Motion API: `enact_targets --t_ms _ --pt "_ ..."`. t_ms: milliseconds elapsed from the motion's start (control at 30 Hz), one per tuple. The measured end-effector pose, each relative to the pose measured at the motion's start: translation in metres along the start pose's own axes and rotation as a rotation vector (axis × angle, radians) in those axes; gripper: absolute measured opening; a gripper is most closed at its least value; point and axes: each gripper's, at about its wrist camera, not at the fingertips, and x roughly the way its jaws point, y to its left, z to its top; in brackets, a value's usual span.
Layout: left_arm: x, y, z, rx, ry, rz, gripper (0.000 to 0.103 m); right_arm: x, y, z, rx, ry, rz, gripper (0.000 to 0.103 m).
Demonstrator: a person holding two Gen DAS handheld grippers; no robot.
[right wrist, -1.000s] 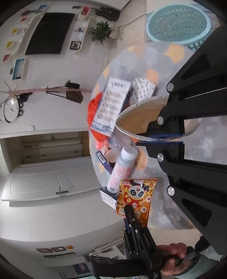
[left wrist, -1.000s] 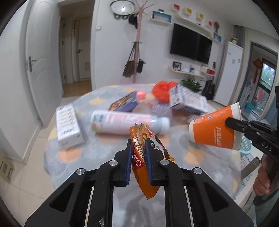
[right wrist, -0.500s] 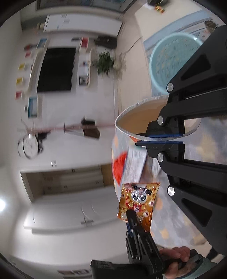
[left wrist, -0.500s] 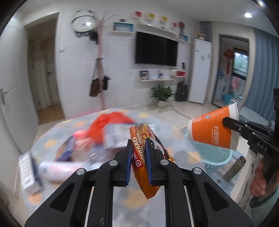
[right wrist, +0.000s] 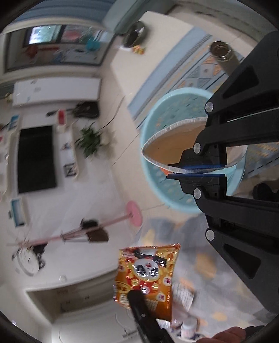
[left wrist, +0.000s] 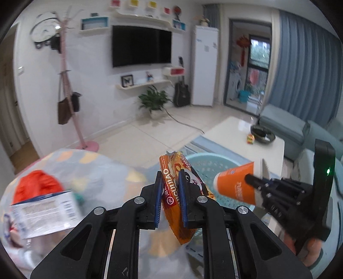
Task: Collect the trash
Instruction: 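Carry the snack bag and paper cup to the blue basket and release both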
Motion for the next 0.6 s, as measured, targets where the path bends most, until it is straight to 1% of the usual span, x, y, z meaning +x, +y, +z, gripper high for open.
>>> enact_targets --t_ms 67,233,267,367,400,433,467,500,533,567,600 --pt "0.024 -0.011 0.001 0.01 0.036 -0.015 0.013 0.014 -0.008 -0.004 0.018 0.042 -0.019 0.002" --pt "0.074 -0.021 -0.005 0.006 0.132 -0.058 0.013 0.045 -0.025 -0.014 0.055 0.154 -0.046 0.003" --pt "0.082 -0.023 -0.007 0.0 0.152 -0.07 0.013 0.049 -0.028 -0.015 0.06 0.166 -0.039 0.003" --pt "0.095 -0.025 -0.01 0.011 0.183 -0.068 0.013 0.05 -0.031 -0.018 0.065 0.184 -0.042 0.003" --pt "0.099 -0.025 -0.011 0.015 0.192 -0.069 0.015 0.047 -0.031 -0.019 0.066 0.184 -0.042 0.004" --pt "0.101 -0.026 -0.011 0.014 0.2 -0.07 0.02 0.046 -0.032 -0.018 0.07 0.184 -0.04 0.005" --pt "0.102 -0.025 -0.012 0.011 0.202 -0.072 0.021 0.043 -0.034 -0.018 0.078 0.184 -0.032 0.006" --pt "0.104 -0.024 -0.011 0.008 0.204 -0.072 0.027 0.04 -0.034 -0.018 0.082 0.182 -0.031 0.008" --pt "0.103 -0.023 -0.012 0.008 0.201 -0.074 0.032 0.036 -0.035 -0.019 0.089 0.177 -0.031 0.012" --pt "0.101 -0.022 -0.012 0.011 0.196 -0.068 0.033 0.032 -0.035 -0.019 0.094 0.172 -0.03 0.014" --pt "0.099 -0.022 -0.012 0.012 0.196 -0.065 0.035 0.029 -0.035 -0.019 0.1 0.168 -0.028 0.02"
